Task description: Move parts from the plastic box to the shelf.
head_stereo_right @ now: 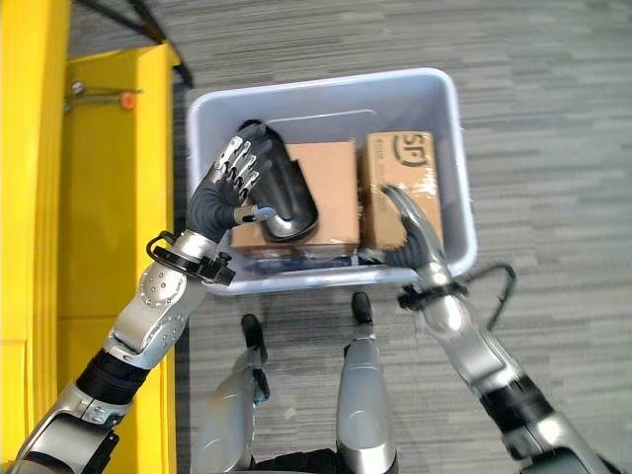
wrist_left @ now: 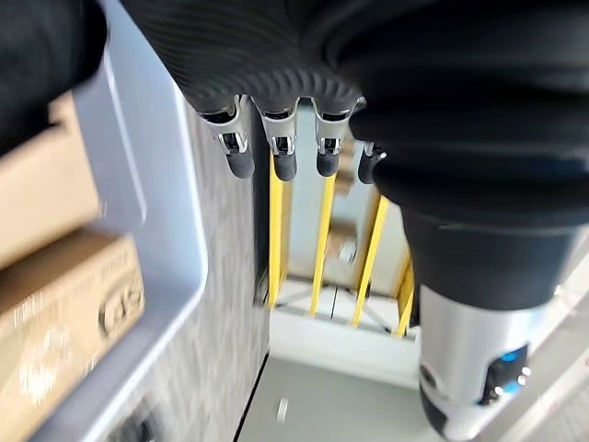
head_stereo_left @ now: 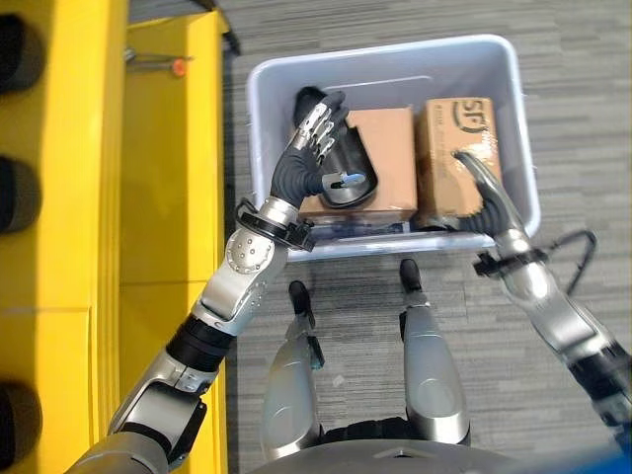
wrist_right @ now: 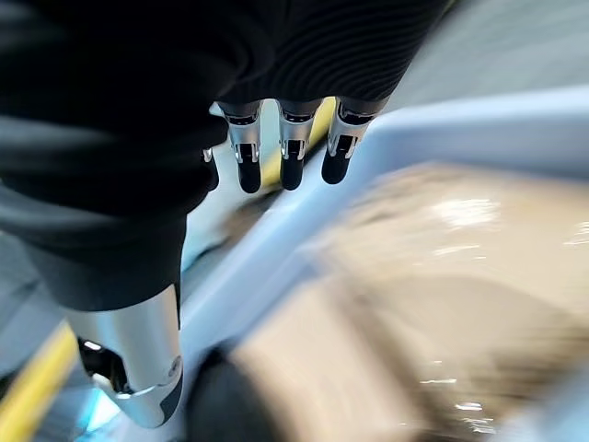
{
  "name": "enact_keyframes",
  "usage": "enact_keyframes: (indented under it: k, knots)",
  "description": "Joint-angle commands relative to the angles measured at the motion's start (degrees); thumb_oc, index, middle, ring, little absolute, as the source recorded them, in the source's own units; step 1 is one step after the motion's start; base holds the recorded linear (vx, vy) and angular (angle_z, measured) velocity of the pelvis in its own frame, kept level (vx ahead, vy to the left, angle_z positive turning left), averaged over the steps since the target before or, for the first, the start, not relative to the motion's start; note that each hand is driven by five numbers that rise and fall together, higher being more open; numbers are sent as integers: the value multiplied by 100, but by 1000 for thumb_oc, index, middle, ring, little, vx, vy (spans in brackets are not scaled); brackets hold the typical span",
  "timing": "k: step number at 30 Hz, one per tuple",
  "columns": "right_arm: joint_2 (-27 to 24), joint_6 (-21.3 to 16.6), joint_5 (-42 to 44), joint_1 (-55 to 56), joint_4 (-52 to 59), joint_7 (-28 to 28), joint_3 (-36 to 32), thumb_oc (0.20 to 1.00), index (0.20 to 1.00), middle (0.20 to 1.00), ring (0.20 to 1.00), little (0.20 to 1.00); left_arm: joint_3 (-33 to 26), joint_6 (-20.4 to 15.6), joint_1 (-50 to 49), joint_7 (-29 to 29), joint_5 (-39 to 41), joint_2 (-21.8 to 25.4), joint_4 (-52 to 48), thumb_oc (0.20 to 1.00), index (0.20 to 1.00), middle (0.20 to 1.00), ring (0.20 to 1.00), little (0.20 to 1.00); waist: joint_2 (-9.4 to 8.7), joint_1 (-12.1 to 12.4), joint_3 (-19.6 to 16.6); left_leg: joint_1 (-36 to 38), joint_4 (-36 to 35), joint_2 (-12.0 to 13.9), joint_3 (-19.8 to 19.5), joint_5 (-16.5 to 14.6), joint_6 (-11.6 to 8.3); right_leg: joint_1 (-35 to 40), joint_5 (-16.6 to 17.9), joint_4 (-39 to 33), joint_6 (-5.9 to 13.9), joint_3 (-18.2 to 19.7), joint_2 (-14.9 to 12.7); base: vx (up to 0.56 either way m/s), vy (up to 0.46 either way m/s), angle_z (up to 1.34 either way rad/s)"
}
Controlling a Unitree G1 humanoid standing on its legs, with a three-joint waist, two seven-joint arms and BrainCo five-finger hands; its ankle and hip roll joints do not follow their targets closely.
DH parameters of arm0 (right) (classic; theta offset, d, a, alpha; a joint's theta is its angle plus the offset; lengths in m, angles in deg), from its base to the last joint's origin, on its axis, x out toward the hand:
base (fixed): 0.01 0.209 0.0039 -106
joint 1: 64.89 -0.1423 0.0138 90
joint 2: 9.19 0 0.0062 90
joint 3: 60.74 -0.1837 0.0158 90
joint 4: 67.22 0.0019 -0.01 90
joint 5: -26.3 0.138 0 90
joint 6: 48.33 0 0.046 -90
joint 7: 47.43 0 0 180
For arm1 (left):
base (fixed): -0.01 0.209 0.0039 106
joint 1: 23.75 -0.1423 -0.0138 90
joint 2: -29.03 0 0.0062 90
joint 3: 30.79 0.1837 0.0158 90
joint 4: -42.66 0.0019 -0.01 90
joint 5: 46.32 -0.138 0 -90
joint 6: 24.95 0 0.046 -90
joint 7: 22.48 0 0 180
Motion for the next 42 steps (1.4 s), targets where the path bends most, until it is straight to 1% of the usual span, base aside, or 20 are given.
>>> enact_keyframes:
  k: [1,2,3,6,8,9,10,12,15,18,20,22,24,25,27,29,31,34,39,42]
  knots:
    - [-42,-657,-1,11,343,342,-179,1000,1000,1000,1000,1000,50,-245,17,-973,-180,-193,30,1000,1000,1000,1000,1000,-64,-172,-133,36,140,194,134,-598,166,62,-895,526,-409,3,420,-18,37,-34]
    - [-22,-689,-4,116,382,374,-252,1000,1000,1000,1000,1000,76,-242,47,-1204,-251,-234,76,1000,1000,1000,1000,1000,-75,-213,-133,55,118,212,159,-594,159,49,-903,531,-411,26,432,-24,-13,-34]
    - [10,-726,-42,272,438,391,-365,1000,1000,1000,1000,1000,96,-94,87,-1633,-346,-295,168,1000,1000,1000,1000,1000,-106,-297,-133,76,100,244,191,-589,142,13,-914,552,-418,56,461,-25,-43,-30]
    - [-31,-731,33,536,656,326,-524,1000,1000,1000,1000,1000,133,11,89,-2111,-226,-431,302,1000,1000,1000,1000,1000,-162,-401,-133,108,23,291,235,-569,127,-111,-926,611,-419,91,494,-58,-57,-19]
    - [-41,-649,-7,724,873,448,-579,1000,1000,1000,1000,1000,169,107,4,-2869,-407,-532,248,1000,1000,1000,1000,1000,-175,-434,-133,83,-27,333,201,-518,98,-206,-944,659,-455,100,528,-70,-70,-14]
    - [-64,-606,-65,782,937,620,-563,1000,1000,1000,1000,1000,185,7,-19,-3607,-672,-586,301,1000,1000,1000,1000,1000,-210,-444,-133,98,-42,360,186,-514,82,-247,-977,711,-476,85,539,-69,-102,2]
    - [-35,-576,-67,783,940,688,-555,1000,1000,1000,1000,1000,158,-95,18,-3818,-920,-585,372,1000,1000,1000,1000,1000,-229,-438,-133,97,-71,382,177,-509,78,-286,-992,734,-494,84,566,-67,-105,5]
    - [-1,-550,-110,801,941,805,-547,1000,1000,1000,1000,1000,80,-132,73,-4036,-1324,-603,411,1000,1000,1000,1000,1000,-284,-426,-133,68,-82,418,141,-489,62,-358,-1005,787,-524,72,599,-86,-127,15]
    - [89,-482,-145,827,834,1040,-490,1000,1000,1000,1000,1000,-82,-199,249,-4867,-1966,-632,456,1000,1000,1000,1000,1000,-376,-388,-133,-30,-122,490,42,-424,25,-485,-1026,865,-572,38,664,-84,-138,20]
    - [165,-446,-117,819,717,1204,-417,1000,1000,1000,1000,1000,-199,-254,346,-5280,-2106,-614,560,1000,1000,1000,1000,1000,-430,-349,-133,-78,-139,514,-25,-392,6,-504,-1024,868,-597,19,698,-43,-100,14]
    - [222,-449,-91,807,646,1262,-378,1000,1000,1000,1000,1000,-271,-227,360,-5458,-2307,-606,621,1000,1000,1000,1000,1000,-455,-320,-133,-127,-138,527,-75,-375,-10,-514,-1023,854,-606,0,715,-41,-106,15]
    - [290,-396,-78,790,616,1312,-315,1000,1000,1000,1000,1000,-353,-18,375,-5646,-2441,-534,750,1000,1000,1000,1000,1000,-515,-256,-133,-174,-142,544,-150,-350,-19,-530,-990,834,-619,-15,740,-44,-126,15]
    - [337,-352,-95,743,582,1360,-238,1000,1000,1000,1000,1000,-378,-51,413,-5542,-2418,-501,929,1000,1000,1000,1000,1000,-548,-230,-133,-210,-147,552,-174,-339,-21,-554,-976,823,-621,-27,755,-32,-74,22]
    - [350,-326,-109,717,575,1370,-198,1000,1000,1000,1000,1000,-365,86,458,-5379,-2508,-470,1076,1000,1000,1000,1000,1000,-567,-214,-133,-237,-155,563,-188,-322,-28,-562,-963,800,-621,-30,762,-18,-35,24]
    - [339,-300,-70,682,556,1337,-177,1000,1000,1000,1000,1000,-322,119,550,-5388,-2495,-457,1254,1000,1000,1000,1000,1000,-596,-203,-133,-286,-138,582,-209,-303,-33,-594,-940,793,-626,-40,771,-18,-40,17]
    - [335,-296,-69,640,488,1367,-118,1000,1000,1000,1000,1000,-284,243,643,-5511,-2501,-502,1461,1000,1000,1000,1000,1000,-623,-192,-133,-324,-136,601,-218,-286,-44,-625,-932,794,-627,-47,786,-8,-38,4]
    - [348,-297,-63,594,383,1384,-81,1000,1000,1000,1000,1000,-316,136,855,-5853,-2551,-597,1930,1000,1000,1000,1000,1000,-702,-187,-133,-388,-112,613,-220,-269,-54,-676,-902,782,-625,-44,835,-5,-52,4]
    - [374,-225,51,590,341,1415,-81,1000,1000,1000,1000,1000,-337,323,966,-5746,-2434,-638,2127,1000,1000,1000,1000,1000,-750,-174,-133,-441,-116,612,-250,-246,-56,-714,-859,749,-614,-35,865,-6,-55,2]
    - [399,-172,116,584,283,1421,-59,1000,1000,1000,1000,1000,-284,490,1044,-5688,-2397,-707,2456,1000,1000,1000,1000,1000,-804,-158,-133,-514,-107,632,-260,-229,-64,-766,-817,714,-608,-34,886,-3,-45,1]
    - [414,-159,95,605,253,1398,-41,1000,1000,1000,1000,1000,-279,561,1052,-5920,-2358,-769,2676,1000,1000,1000,1000,1000,-832,-153,-133,-570,-81,644,-266,-221,-64,-805,-801,711,-612,-42,903,3,-24,0]
